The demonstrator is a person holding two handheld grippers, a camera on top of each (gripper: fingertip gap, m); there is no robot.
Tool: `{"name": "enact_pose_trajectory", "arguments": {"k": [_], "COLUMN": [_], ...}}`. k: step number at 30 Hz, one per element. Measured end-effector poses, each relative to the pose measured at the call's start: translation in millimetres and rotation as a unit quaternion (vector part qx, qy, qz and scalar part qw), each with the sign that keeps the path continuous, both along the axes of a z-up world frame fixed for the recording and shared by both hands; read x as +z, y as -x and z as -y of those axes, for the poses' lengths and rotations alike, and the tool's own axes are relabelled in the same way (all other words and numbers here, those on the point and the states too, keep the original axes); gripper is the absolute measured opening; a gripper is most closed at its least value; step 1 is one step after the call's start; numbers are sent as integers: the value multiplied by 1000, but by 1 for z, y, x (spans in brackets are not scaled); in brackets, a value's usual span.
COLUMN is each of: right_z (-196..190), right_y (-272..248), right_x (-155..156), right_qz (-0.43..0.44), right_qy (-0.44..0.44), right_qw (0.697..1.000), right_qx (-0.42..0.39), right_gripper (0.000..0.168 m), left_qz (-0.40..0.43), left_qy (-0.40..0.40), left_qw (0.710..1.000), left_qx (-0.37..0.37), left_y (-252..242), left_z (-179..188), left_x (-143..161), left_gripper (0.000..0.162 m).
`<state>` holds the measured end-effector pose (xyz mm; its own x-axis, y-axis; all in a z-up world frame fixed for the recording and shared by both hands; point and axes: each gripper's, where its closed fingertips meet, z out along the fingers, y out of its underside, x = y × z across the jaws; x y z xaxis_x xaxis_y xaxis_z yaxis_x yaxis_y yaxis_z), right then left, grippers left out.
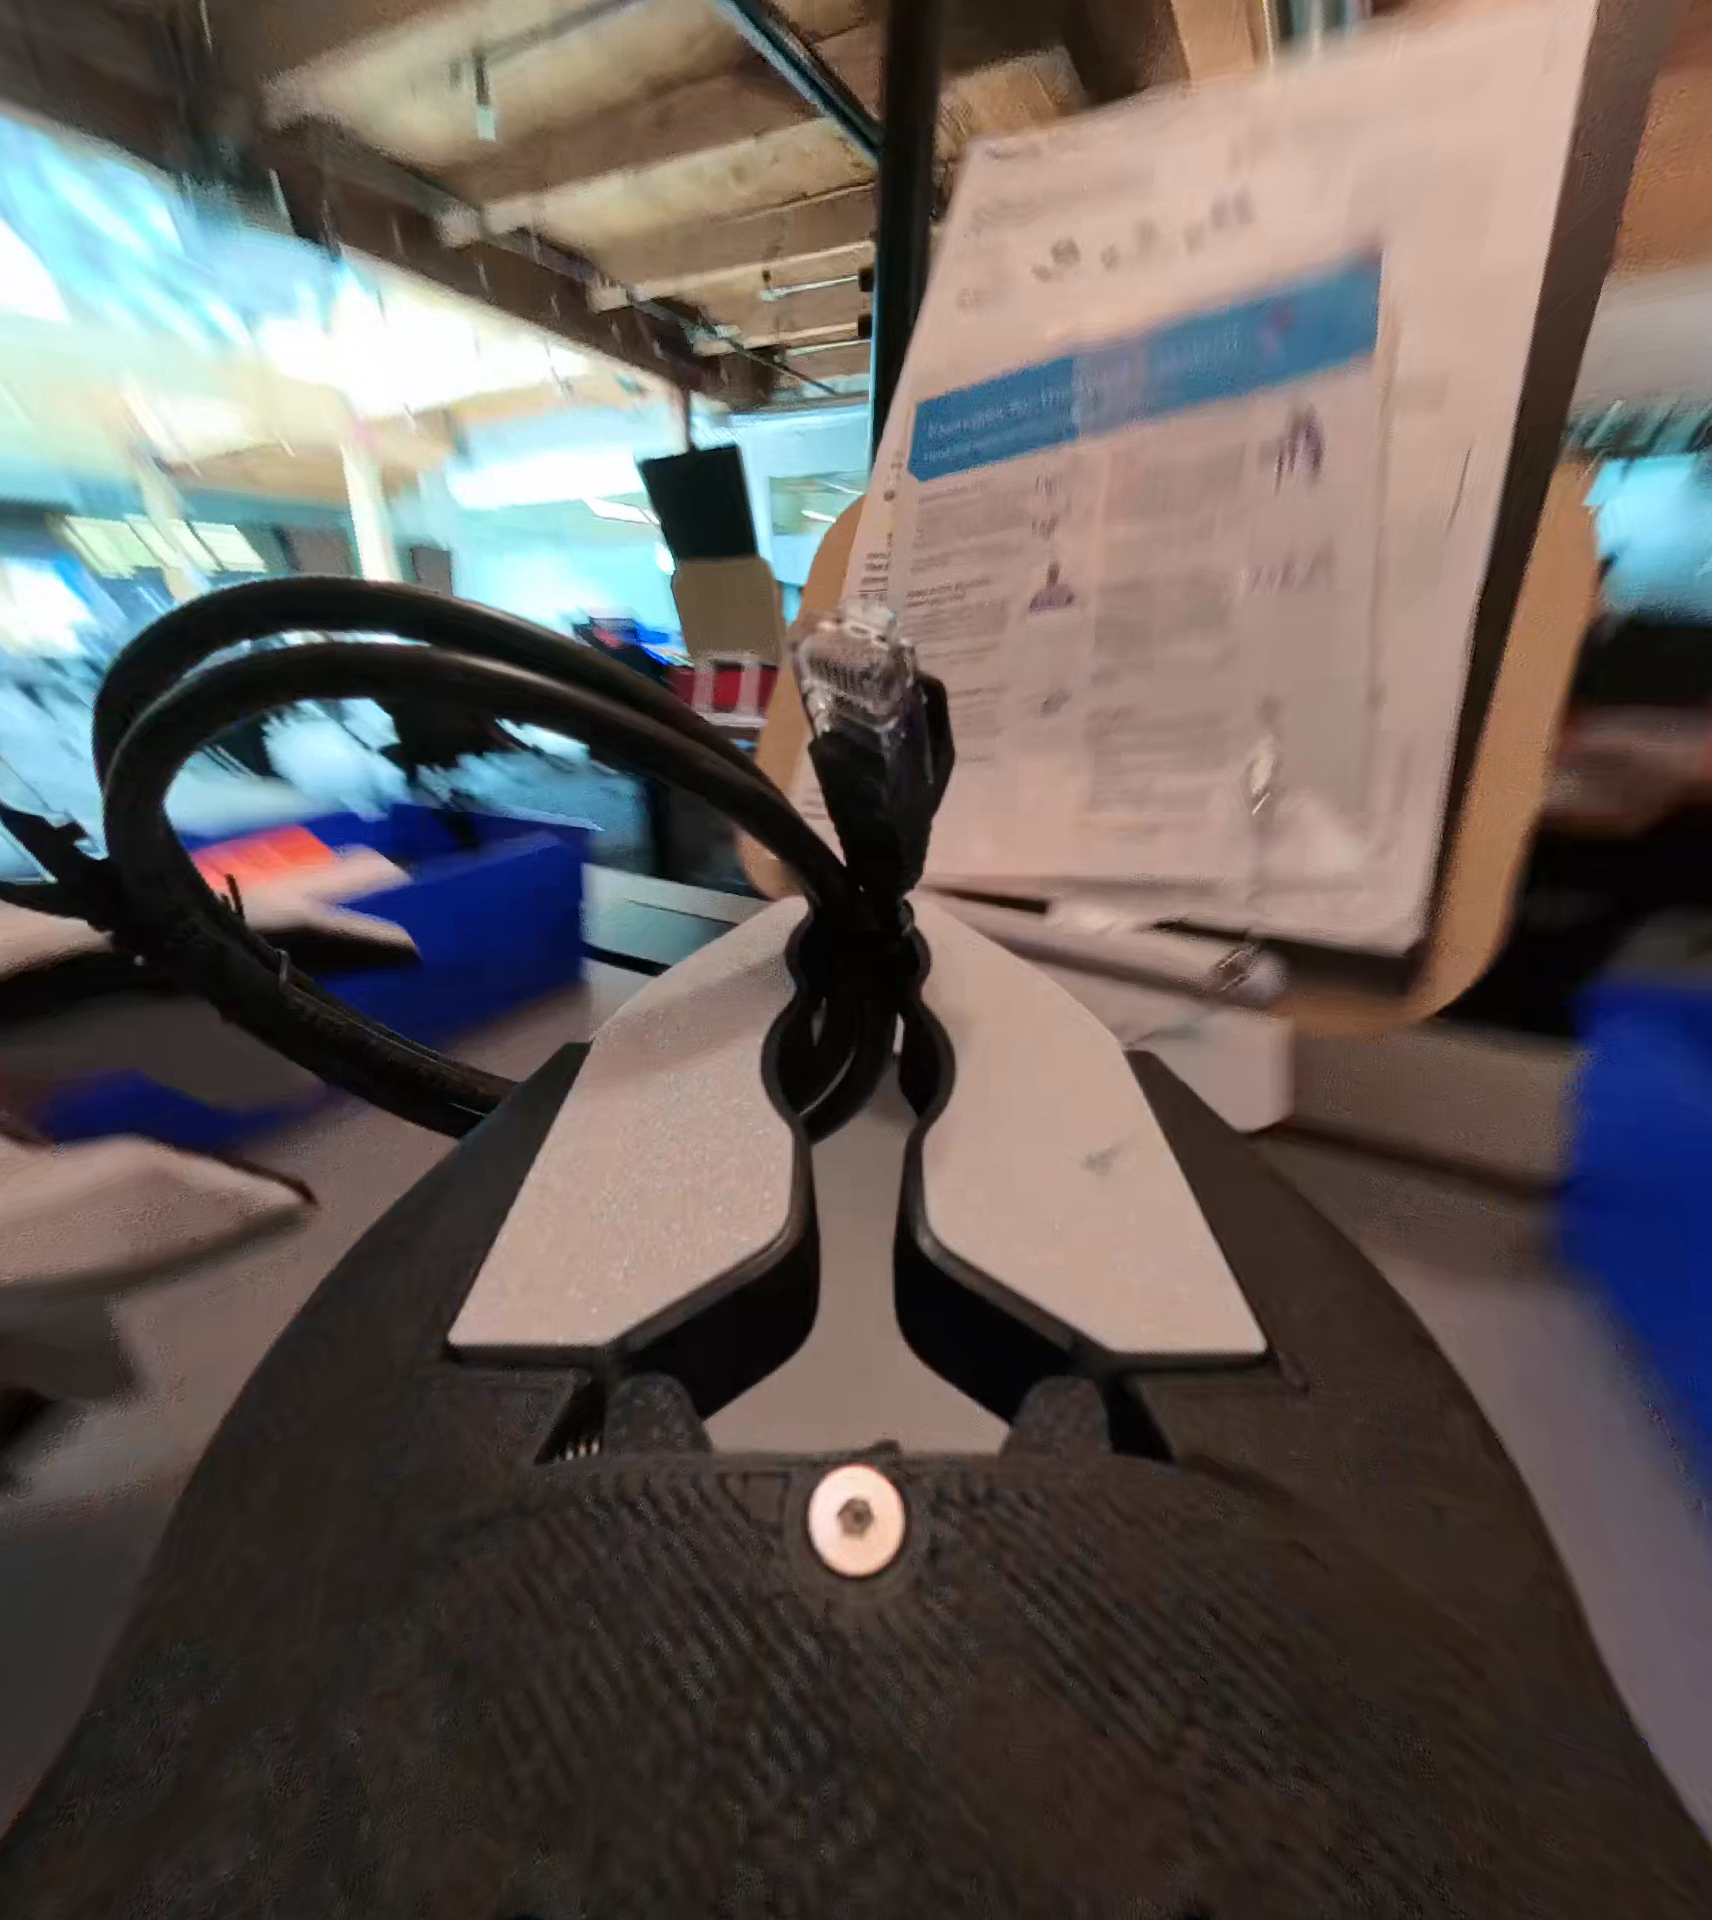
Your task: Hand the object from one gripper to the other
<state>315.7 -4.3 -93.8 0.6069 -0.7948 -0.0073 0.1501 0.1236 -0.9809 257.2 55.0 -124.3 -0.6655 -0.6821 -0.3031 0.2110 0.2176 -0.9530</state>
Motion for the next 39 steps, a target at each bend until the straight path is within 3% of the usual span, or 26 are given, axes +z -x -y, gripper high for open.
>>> {"name": "enact_pose_trajectory", "arguments": {"k": [3,5,9,12,17,19,21,24,27,30,31,33,37,39], "right_z": [-4,-6,-30,-43,-45,-48,-52,-44,-15,-9,-9,-5,6,11], "right_y": [-5,-8,0,8,9,11,18,41,28,33,38,47,58,55], "right_x": [-13,-22,-34,-33,-34,-34,-36,-45,-30,-34,-34,-30,-19,-15], "right_qz": [-132,-182,-231,-242,-235,-234,-269,-365,-373,-402,-414,-428,-438,-434], "right_qy": [-194,-273,-284,-286,-265,-238,-203,-176,-276,-270,-267,-268,-269,-280], "right_qw": [967,935,913,905,909,911,892,816,776,753,740,718,695,700], "right_qx": [101,135,177,201,218,244,302,413,427,445,458,479,503,493], "right_gripper": [12,11,12,12,14,27,57,88,79,80,83,72,64,61], "left_qz": [-30,-51,-45,-44,-78,-96,-86,15,154,261,279,307,333,347], "left_qy": [41,54,75,87,120,146,155,111,8,-91,-114,-154,-183,-215], "left_qw": [999,997,996,994,989,984,984,992,982,953,946,931,914,901], "left_qx": [-14,-13,30,57,28,22,23,59,107,121,122,126,139,147], "left_y": [-1,-3,-11,-17,-16,-18,-21,-22,-16,-3,-1,1,2,0], "left_z": [10,17,15,6,3,-3,-15,-38,-49,-37,-31,-21,-20,-21], "left_x": [-5,-12,-15,-14,-11,-9,-5,9,21,25,23,19,20,16], "left_gripper": [59,53,43,15,10,6,6,6,6,6,6,6,6,6]}}
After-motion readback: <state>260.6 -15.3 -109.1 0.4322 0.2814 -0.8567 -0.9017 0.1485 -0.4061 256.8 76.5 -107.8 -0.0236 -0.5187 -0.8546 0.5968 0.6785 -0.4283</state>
